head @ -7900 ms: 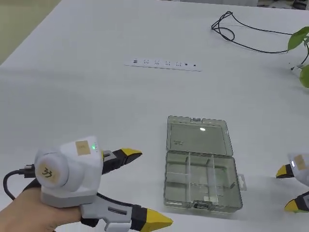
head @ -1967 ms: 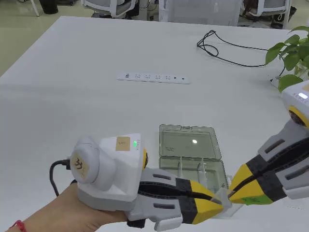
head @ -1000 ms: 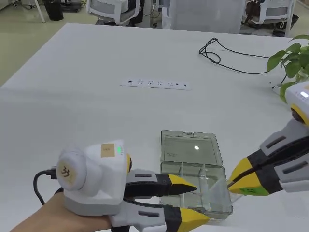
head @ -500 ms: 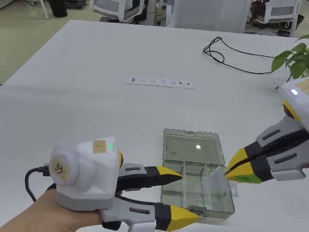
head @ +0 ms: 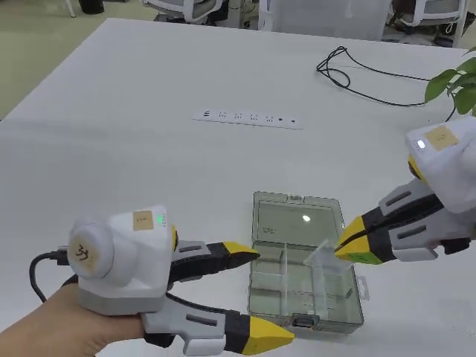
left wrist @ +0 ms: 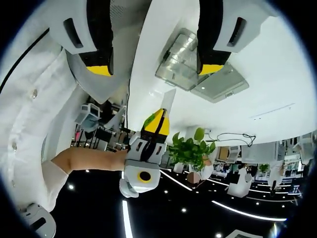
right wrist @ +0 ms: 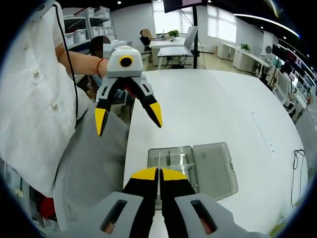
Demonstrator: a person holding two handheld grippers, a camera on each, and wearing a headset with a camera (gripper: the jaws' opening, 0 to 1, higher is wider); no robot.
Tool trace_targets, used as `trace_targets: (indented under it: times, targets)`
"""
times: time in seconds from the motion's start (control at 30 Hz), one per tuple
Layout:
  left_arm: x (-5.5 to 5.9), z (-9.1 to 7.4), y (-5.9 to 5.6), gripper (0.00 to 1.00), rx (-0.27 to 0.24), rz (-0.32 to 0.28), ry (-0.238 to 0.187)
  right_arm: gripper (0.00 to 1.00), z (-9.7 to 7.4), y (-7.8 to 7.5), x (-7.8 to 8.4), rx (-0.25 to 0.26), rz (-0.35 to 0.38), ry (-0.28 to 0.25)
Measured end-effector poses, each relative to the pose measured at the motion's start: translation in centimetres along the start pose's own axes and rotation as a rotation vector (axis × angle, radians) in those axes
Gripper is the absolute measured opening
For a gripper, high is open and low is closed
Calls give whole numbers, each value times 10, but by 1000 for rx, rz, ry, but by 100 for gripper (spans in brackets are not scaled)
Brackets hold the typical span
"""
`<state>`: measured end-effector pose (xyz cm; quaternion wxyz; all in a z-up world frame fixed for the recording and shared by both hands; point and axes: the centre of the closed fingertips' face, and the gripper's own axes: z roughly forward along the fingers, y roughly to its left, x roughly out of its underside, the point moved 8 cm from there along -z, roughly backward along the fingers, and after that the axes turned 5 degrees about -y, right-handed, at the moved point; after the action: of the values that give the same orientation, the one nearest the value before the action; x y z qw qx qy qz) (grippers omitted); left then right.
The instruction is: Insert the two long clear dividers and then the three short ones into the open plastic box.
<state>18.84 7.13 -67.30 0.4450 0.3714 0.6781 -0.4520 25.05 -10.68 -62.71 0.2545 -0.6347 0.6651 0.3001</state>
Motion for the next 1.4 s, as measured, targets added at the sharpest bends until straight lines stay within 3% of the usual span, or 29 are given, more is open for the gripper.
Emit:
trace_targets:
  times: [0.3,0.73,1.4]
  targets:
    - [13,1,12,81,-35,7,40,2,18,-16,16,16,10,-8]
    - [20,2,19,94,-46,-2,66,2,40,-30,42,20,31,-11]
    - [22,4,19,94,-43,-21,64,2,45,-31,51,18,34,-5]
